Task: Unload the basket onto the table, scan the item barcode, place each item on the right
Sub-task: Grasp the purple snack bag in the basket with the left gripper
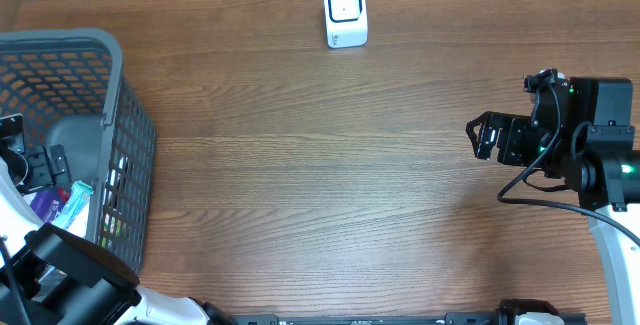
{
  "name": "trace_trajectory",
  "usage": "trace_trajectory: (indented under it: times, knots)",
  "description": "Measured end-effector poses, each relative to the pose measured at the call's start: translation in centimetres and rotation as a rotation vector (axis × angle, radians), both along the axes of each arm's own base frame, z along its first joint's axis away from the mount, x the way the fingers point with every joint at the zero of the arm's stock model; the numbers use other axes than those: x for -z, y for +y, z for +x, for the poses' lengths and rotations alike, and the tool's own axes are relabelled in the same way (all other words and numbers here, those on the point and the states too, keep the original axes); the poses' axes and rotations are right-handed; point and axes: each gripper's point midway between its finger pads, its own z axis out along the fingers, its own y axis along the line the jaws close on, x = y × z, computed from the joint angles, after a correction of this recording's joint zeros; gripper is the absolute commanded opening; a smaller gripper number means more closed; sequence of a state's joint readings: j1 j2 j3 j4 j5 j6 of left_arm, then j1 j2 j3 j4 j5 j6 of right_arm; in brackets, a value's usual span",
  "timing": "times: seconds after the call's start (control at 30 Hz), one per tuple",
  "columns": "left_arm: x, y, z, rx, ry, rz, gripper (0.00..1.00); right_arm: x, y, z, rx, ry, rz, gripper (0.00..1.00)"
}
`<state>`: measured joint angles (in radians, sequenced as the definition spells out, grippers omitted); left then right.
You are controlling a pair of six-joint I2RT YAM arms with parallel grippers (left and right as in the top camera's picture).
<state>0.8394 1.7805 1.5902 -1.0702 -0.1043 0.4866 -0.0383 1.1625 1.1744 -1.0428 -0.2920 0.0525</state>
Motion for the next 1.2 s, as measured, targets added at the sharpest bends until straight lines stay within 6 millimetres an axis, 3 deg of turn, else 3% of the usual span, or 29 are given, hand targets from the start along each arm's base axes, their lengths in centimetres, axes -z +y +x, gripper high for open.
trace_trajectory:
  times: [0.3,0.47,0.83,1.03,1.2]
  knots:
    - [0.8,0.2,0.1,0.107,0.041,0.011,0.89,0.0,0.0,0.0,0.0,0.002,0.0,1.0]
    - [2.3,0.1,0.0,0.116,0.074,-0.025,0.68,0.0,0.0,0.0,0.0,0.002,0.0,1.0]
    - [2.9,-0.7,-0.7,0.062,0.09,-0.067,0.65,0.0,0.0,0.0,-0.001,0.0,0.0,1.0]
    - [3.4,-0.2,-0.7,0.045,0.087,-0.046,0.04,0.0,0.0,0.0,0.0,-0.001,0.0,1.0]
    - [3.4,-0.2,-0.7,0.021,0.079,-0.049,0.04,0.0,0.0,0.0,0.0,0.002,0.0,1.0]
